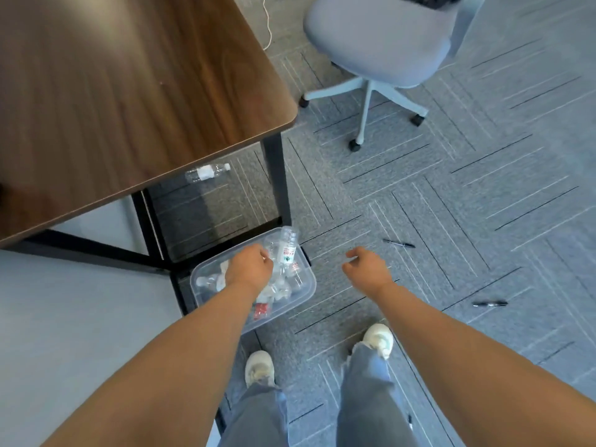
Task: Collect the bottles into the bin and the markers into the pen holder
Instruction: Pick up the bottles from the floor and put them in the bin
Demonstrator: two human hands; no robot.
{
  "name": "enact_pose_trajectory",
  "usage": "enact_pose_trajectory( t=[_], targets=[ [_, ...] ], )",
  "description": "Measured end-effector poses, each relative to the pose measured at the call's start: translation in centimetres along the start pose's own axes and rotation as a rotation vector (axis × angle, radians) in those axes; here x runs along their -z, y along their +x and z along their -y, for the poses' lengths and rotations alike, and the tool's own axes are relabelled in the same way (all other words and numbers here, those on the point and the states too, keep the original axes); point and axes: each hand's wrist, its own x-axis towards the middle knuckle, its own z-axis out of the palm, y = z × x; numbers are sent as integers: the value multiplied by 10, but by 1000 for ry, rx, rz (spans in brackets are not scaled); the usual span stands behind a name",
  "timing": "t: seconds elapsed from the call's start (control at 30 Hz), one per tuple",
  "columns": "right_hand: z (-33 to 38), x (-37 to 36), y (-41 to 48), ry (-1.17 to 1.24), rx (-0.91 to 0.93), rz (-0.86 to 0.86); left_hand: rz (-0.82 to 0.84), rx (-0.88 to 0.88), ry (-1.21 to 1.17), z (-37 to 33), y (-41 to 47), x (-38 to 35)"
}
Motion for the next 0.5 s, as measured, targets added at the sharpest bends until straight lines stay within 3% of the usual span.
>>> enact_pose_trajectory(
  t=[0.3,0.5],
  targets=[
    [-58,175,51,-83,39,-101,16,-40,-135,-174,7,-60],
    [-66,237,89,-88,24,-126,7,-41,-159,-241,32,-66]
  ],
)
